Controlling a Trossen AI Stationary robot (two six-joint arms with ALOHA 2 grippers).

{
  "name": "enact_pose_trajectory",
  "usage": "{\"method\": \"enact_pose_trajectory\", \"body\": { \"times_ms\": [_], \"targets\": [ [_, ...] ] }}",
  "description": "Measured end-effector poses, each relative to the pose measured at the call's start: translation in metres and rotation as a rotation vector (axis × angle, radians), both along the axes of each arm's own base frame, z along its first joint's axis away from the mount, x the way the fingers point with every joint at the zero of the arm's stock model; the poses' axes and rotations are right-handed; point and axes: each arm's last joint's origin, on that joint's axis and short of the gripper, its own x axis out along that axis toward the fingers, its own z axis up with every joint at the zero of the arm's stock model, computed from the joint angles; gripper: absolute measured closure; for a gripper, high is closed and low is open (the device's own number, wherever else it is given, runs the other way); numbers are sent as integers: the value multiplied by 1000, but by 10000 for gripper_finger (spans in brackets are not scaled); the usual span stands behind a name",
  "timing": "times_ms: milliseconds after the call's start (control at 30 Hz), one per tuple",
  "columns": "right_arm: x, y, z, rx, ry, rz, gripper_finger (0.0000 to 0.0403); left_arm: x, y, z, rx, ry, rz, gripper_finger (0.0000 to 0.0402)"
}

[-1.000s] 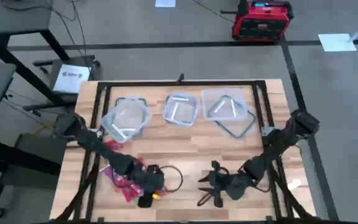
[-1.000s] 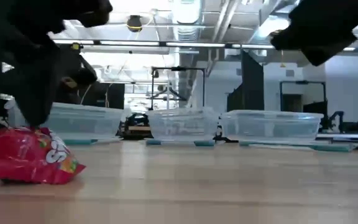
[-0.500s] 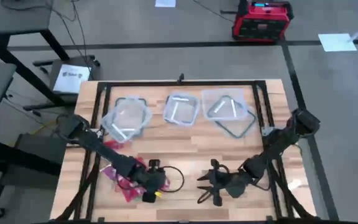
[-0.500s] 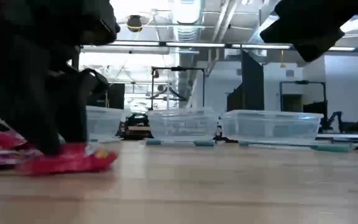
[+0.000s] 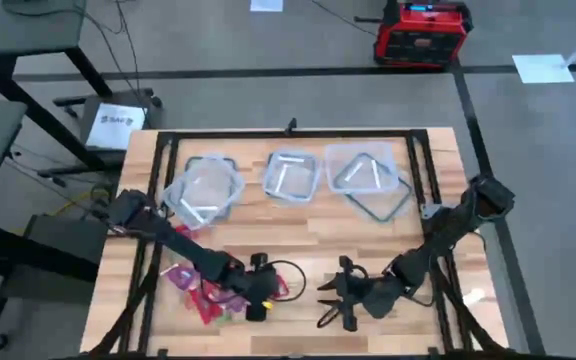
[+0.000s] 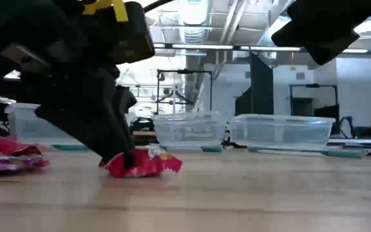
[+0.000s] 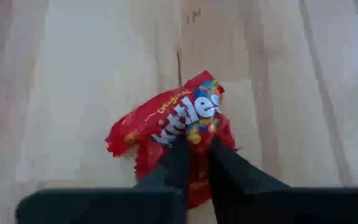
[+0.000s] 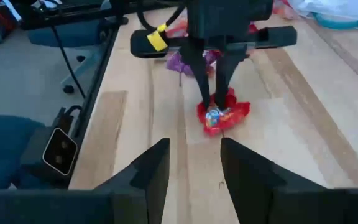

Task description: Sort candy

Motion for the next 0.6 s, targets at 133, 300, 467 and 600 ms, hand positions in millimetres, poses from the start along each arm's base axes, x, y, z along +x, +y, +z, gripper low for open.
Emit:
{"method": "enact_pose_trajectory", "body": {
  "times_ms": [133,300,467,600],
  "targets": [
    [0,0,0,0,0,0,271,6,10,35,69,-19,29,398],
    [0,0,0,1,-2,0,271,19,44,94,193,-148,87,399],
    [0,0,0,7,0,-4,271,37,117,123,283,-279,208,400],
    [-3,3,0,29,3,-1,271,42,181,137,303,-358,347,398]
  ]
}}
